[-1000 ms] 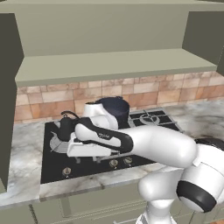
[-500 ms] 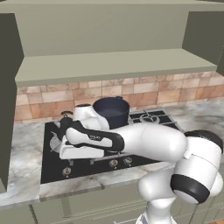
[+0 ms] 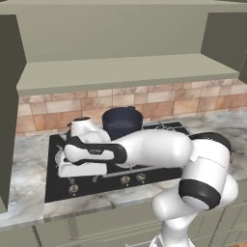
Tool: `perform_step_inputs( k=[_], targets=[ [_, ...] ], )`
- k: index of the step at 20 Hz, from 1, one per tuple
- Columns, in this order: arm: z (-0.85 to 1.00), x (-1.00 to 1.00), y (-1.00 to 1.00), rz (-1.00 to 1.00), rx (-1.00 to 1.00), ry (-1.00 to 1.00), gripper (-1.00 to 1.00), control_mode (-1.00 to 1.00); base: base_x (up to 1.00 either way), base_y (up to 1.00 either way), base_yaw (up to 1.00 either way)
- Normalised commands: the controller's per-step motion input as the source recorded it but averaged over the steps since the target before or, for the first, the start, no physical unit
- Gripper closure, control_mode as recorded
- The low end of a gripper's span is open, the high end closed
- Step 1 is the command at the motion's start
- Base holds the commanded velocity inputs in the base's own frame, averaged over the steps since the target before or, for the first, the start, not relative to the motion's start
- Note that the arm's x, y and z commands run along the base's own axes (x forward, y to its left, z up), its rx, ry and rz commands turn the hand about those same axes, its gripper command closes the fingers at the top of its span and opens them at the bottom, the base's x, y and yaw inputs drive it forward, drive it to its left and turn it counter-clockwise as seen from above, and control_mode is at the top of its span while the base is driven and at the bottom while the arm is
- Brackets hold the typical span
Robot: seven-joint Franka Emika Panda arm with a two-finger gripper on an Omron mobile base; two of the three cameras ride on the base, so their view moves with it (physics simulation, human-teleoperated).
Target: Pick the kettle from the cabinet and place it on a stove burner. Then pick the pot from the counter and place it on another stove burner. Finally, turn both burners on.
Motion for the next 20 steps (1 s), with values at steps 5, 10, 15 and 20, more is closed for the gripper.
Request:
perform_step_inputs(
  k=[5, 10, 15, 20],
  targets=[
    [-0.23, 0.22, 0.17, 0.0, -0.05, -0.01, -1.0, -1.0, 0.0, 0.0, 0.0],
    [-0.22, 0.25, 0.13, 0.0, -0.04, 0.0, -1.0, -1.0, 0.0, 0.0, 0.0],
    [-0.22, 0.25, 0.17, 0.0, -0.05, 0.0, -1.0, -1.0, 0.0, 0.0, 0.0],
    [-0.2, 0.19, 0.19, 0.0, -0.03, 0.0, -1.0, -1.0, 0.0, 0.0, 0.0]
  ],
)
